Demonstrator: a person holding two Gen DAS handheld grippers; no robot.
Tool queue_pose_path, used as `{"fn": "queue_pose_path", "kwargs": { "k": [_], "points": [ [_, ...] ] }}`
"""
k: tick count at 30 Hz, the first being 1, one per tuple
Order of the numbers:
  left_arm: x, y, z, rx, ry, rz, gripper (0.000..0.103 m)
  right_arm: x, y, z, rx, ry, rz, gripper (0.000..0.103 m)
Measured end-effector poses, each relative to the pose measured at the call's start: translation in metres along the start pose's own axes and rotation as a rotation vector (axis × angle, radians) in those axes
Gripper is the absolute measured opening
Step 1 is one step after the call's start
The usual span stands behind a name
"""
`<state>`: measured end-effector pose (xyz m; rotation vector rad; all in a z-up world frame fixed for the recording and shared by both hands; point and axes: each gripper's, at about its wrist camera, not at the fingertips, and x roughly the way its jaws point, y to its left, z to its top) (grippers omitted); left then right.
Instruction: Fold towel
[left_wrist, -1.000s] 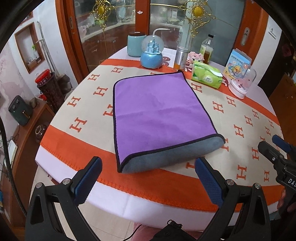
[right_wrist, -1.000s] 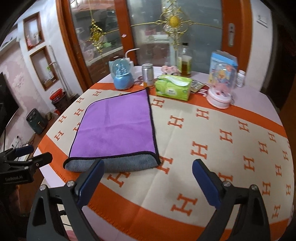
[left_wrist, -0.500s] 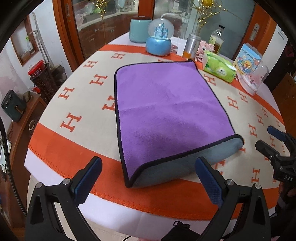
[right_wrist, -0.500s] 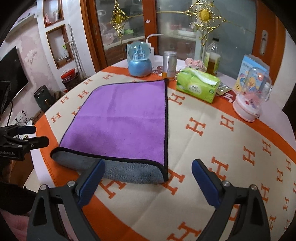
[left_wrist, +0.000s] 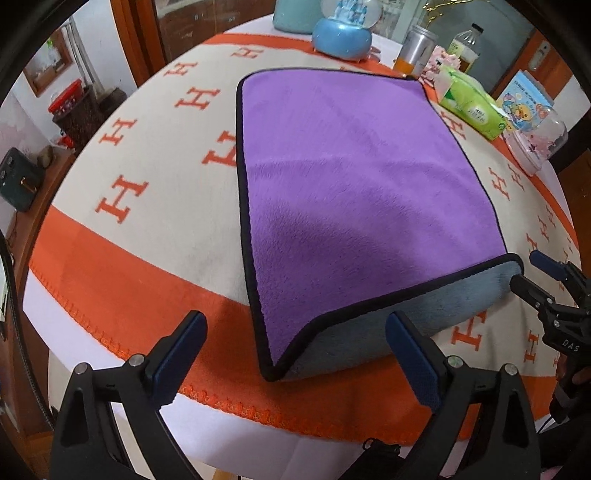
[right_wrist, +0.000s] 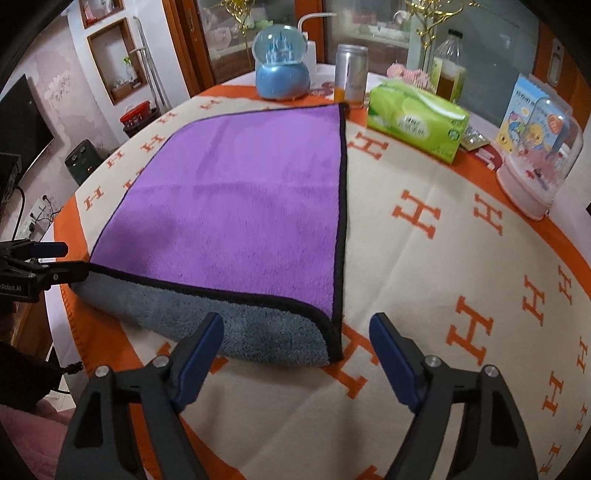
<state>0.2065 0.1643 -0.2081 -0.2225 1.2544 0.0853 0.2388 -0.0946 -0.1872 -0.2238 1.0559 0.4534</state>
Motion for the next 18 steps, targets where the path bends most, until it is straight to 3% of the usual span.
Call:
{"fn": "queue_pose_path", "kwargs": {
  "k": [7, 18],
  "points": [
    [0.012, -0.002, 0.0, -0.009, 0.037, -0.021, 0.087, 0.008, -0.001, -0.002, 0.013, 0.02, 0.006, 0.06],
    [0.013, -0.005, -0.002, 0.001, 0.045, -0.048, 0.056, 0.007, -0.003, -0.005, 0.02, 0.02, 0.003, 0.038]
  ]
}}
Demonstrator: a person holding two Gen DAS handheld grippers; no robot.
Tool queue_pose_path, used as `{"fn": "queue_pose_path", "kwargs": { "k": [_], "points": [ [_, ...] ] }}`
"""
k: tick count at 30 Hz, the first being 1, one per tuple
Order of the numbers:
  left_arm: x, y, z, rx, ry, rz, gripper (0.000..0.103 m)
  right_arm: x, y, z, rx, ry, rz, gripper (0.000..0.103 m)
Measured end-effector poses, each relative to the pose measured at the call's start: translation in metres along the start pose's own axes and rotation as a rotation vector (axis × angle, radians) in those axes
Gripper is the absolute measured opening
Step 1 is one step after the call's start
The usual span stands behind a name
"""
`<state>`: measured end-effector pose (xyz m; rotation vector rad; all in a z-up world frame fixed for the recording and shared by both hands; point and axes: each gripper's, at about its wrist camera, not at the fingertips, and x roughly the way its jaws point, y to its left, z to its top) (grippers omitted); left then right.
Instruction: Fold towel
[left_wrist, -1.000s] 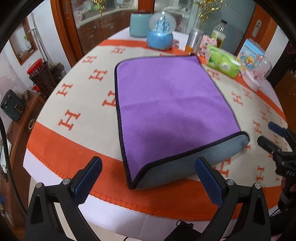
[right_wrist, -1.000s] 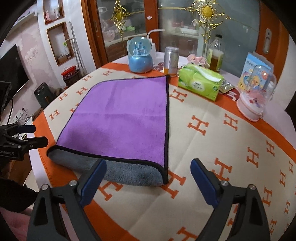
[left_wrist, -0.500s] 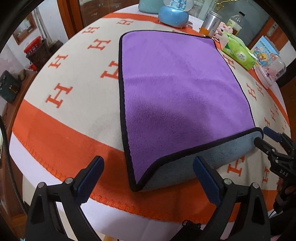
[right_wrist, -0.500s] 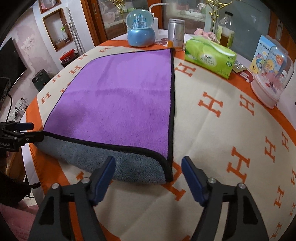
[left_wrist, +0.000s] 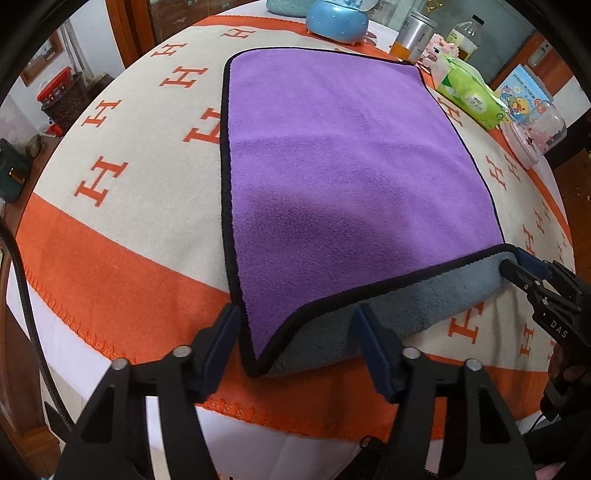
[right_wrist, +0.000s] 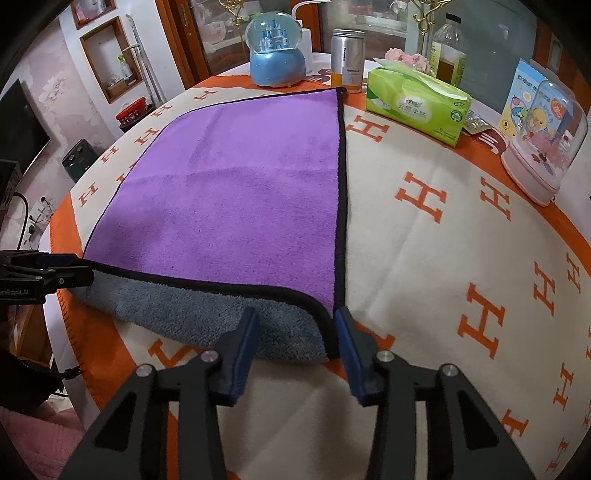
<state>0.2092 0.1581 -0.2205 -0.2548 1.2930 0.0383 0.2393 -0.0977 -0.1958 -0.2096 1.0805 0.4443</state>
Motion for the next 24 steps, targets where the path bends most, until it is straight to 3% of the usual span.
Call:
{"fn": "queue_pose_path", "kwargs": {
  "k": [6, 12, 24],
  "points": [
    [-0.004, -0.0006, -0.0035, 0.01, -0.001, -0.014, 0.037, -0.0007, -0.0019, -0.0019, -0.002, 0.01, -0.009, 0.022],
    [-0.0078, 0.0051, -0.007, -0.001, 0.002, -0.02, 0.016, -0.0023, -0.0028, -0.0032, -0.004, 0.011, -0.016, 0.014],
    [-0.009, 0.0018, -0.0084, 0.028, 0.007, 0.003, 0.004, -0.0049, -0.0013, -0.0046, -0.027, 0.007, -0.035, 0.004]
  ]
}}
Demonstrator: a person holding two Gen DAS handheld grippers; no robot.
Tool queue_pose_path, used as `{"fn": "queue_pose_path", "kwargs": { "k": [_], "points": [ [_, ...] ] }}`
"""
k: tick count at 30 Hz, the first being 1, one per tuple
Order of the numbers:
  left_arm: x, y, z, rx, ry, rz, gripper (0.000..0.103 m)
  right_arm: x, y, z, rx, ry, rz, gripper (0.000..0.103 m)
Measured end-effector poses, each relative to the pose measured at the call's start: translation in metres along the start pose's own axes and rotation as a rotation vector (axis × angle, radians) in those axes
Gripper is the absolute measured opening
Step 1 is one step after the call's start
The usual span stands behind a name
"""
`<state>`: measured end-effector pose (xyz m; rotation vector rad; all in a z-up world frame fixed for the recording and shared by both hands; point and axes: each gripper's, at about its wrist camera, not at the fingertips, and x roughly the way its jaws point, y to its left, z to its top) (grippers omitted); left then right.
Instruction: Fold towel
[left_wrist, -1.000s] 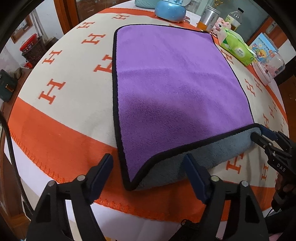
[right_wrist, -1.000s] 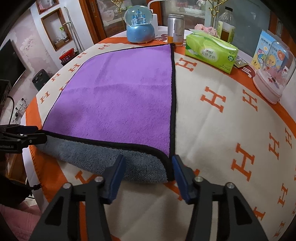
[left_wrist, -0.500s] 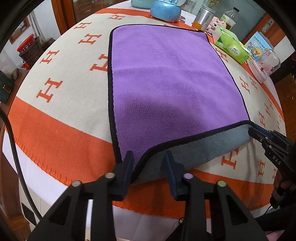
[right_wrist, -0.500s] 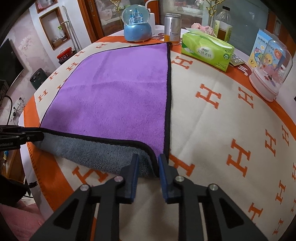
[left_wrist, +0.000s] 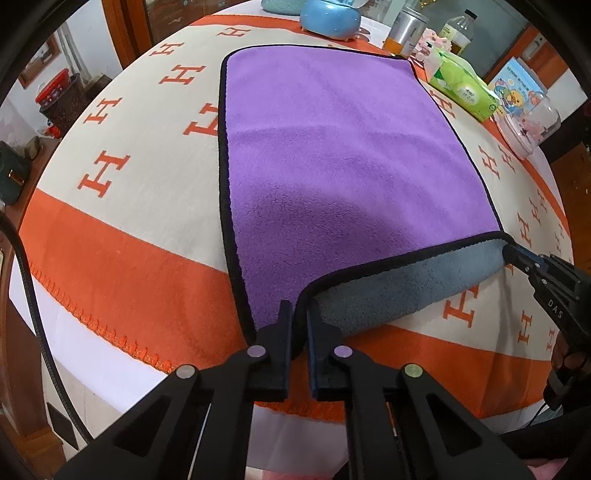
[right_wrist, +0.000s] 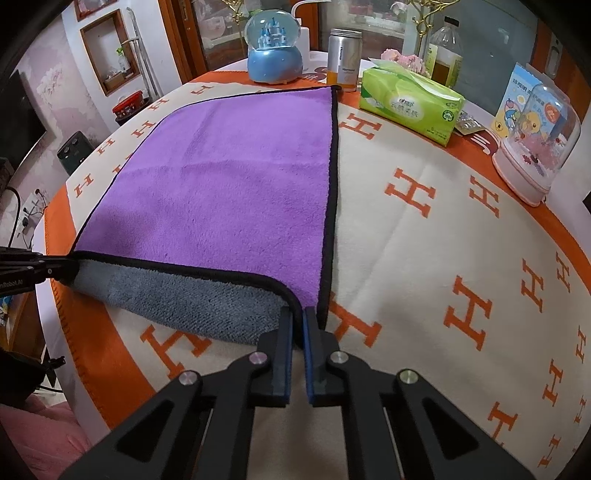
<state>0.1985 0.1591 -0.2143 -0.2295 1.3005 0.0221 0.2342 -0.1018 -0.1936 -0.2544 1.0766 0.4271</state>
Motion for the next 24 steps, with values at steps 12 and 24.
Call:
{"fn": "queue_pose_path", "kwargs": {
  "k": [12, 24],
  "points": [
    [-0.015, -0.004, 0.003, 0.035, -0.04, 0.008, 0.004, -0.011, 0.001, 0.007, -0.014, -0.033, -0.005, 0.004],
    [-0.053, -0.004, 0.026, 0.1, -0.102, 0.007, 0.004, -0.037, 0.007, 0.042, -0.025, -0.11, -0.026, 0.004]
  ]
}}
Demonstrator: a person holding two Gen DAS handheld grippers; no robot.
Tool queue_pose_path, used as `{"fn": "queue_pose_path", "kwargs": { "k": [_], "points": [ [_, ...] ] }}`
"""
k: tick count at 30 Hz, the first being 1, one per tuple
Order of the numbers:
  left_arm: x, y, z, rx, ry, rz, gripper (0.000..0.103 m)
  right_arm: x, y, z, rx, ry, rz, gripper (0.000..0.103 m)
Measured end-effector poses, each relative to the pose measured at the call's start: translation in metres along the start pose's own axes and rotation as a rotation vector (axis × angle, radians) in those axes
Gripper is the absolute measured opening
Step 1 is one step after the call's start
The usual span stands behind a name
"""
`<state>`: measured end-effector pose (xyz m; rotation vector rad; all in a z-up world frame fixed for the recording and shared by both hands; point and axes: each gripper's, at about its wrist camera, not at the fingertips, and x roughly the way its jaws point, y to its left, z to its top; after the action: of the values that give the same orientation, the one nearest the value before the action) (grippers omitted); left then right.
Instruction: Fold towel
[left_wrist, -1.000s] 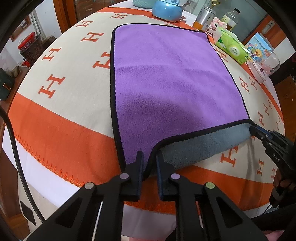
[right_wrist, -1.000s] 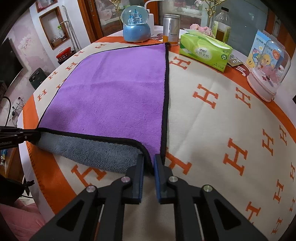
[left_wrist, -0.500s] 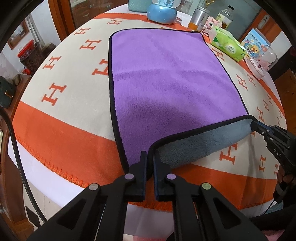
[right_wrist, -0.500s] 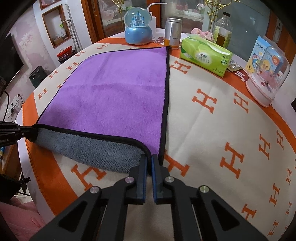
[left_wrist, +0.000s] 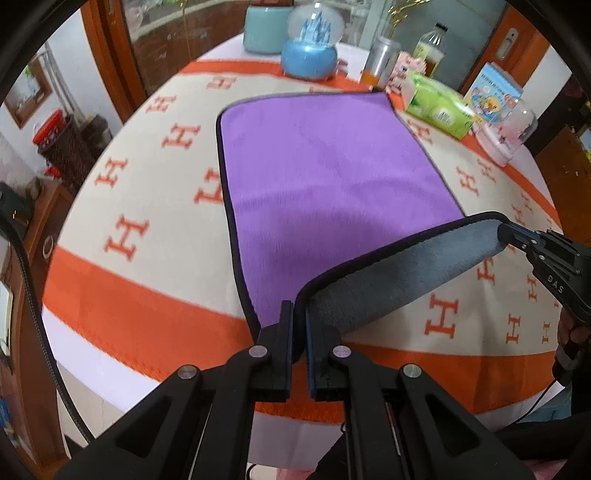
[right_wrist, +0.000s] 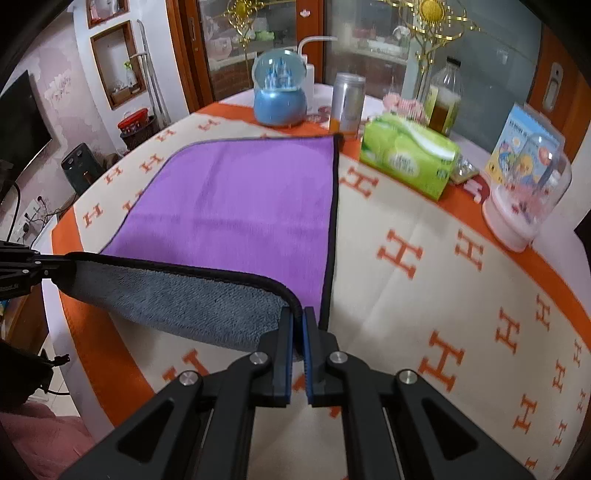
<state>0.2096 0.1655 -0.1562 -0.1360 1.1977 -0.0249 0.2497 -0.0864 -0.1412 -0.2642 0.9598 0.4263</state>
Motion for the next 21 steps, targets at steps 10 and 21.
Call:
{"fn": "queue_pose_path", "kwargs": {
  "k": [10, 21],
  "points": [
    [-0.028, 0.012, 0.053, 0.069, -0.089, 0.013, 0.004, -0.011, -0.002, 0.045, 0.012, -0.086, -0.029, 0.004],
    [-0.026, 0.03, 0.114, 0.159, -0.144, 0.053, 0.004, 0.0, -0.004, 0.099, 0.018, -0.189, -0.065, 0.004]
  ]
}}
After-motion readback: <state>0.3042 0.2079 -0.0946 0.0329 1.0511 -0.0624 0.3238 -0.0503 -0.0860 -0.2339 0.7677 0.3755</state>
